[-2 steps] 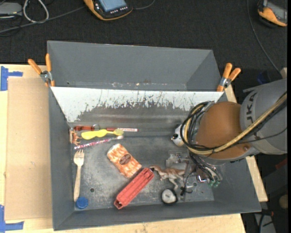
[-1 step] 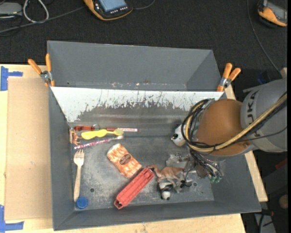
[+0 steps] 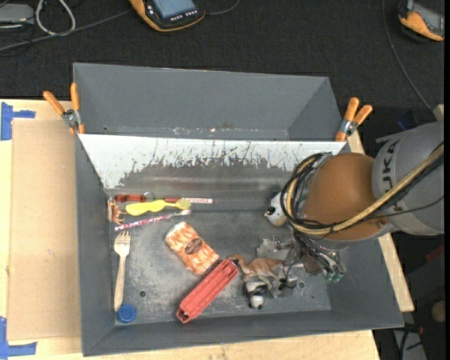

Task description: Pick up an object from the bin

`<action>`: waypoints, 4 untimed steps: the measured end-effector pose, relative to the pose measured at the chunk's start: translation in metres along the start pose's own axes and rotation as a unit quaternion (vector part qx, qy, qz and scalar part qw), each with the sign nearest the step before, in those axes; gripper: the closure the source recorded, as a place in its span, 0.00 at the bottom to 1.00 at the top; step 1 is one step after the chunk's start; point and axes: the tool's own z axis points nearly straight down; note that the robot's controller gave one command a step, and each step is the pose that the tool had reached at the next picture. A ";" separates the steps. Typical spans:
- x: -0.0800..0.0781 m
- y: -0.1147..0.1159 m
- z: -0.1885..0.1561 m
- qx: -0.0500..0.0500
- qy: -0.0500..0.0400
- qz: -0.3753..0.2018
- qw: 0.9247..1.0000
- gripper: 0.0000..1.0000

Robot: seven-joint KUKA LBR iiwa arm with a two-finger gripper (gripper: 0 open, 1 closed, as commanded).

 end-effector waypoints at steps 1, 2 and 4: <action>0.005 0.002 -0.073 -0.001 0.003 -0.024 1.000 1.00; 0.002 0.002 -0.102 0.000 0.000 -0.026 1.000 1.00; -0.044 0.006 0.006 0.001 -0.005 -0.123 0.992 1.00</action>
Offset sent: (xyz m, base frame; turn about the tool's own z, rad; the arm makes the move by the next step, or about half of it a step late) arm -0.0039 0.0052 0.0797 -0.0641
